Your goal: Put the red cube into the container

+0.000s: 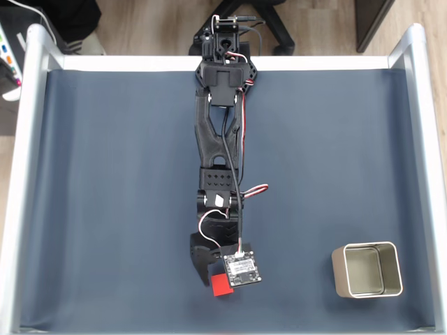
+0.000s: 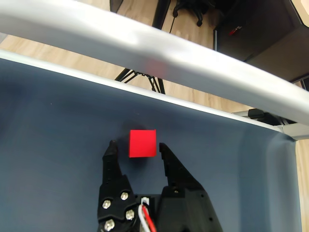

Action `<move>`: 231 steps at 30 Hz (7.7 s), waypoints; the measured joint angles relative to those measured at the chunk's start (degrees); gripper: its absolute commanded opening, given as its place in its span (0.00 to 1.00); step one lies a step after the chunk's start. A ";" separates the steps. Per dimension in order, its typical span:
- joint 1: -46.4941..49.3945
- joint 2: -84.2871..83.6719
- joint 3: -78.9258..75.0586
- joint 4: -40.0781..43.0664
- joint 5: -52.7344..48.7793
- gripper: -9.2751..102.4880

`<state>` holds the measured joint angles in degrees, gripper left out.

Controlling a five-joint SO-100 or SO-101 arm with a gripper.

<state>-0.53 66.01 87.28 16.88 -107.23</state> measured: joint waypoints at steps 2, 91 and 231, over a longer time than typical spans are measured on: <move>0.00 -0.53 -0.44 0.00 0.00 0.34; -32.08 2.11 -29.62 25.05 16.70 0.08; -3.69 125.42 92.20 43.77 18.11 0.08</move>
<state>-4.22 191.43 179.47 60.64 -89.12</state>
